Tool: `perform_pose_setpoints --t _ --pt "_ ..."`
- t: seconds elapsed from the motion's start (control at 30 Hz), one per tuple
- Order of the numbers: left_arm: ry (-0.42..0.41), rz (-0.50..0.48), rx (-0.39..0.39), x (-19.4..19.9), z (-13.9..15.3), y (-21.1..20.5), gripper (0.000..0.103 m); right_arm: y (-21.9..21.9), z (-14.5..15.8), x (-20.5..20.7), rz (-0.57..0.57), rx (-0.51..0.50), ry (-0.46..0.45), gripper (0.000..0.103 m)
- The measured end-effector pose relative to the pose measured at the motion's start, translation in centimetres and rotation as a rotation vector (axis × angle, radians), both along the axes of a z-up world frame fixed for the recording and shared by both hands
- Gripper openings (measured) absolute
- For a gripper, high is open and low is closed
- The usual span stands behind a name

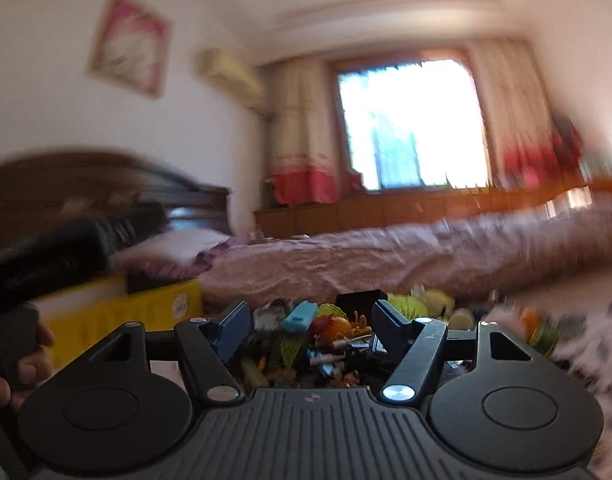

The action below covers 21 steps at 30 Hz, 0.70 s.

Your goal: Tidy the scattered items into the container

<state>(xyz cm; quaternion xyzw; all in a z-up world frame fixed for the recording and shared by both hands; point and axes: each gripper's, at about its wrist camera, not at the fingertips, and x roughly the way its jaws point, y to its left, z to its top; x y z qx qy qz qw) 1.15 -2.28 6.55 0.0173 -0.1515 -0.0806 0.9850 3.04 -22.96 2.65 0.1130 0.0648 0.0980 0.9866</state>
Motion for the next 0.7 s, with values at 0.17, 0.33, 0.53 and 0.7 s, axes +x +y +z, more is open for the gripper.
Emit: perform_pose_setpoints --t 0.17,0.33,0.53,0.7 --pt "0.239 0.054 -0.274 7.7 -3.7 4.1 0.098 0.0 -2.4 11.3 0.087 0.153 0.194 0.056" --pt "0.609 -0.029 -0.49 12.4 -8.3 7.9 0.098 0.3 -5.3 16.9 0.12 0.234 0.343 0.026" --pt "0.552 -0.1 -0.337 13.3 -8.3 5.8 0.102 1.7 -6.5 18.2 0.153 0.219 0.338 0.04" --pt "0.606 -0.181 -0.356 12.9 -8.7 5.3 0.103 1.4 -5.4 17.3 0.141 0.247 0.363 0.01"
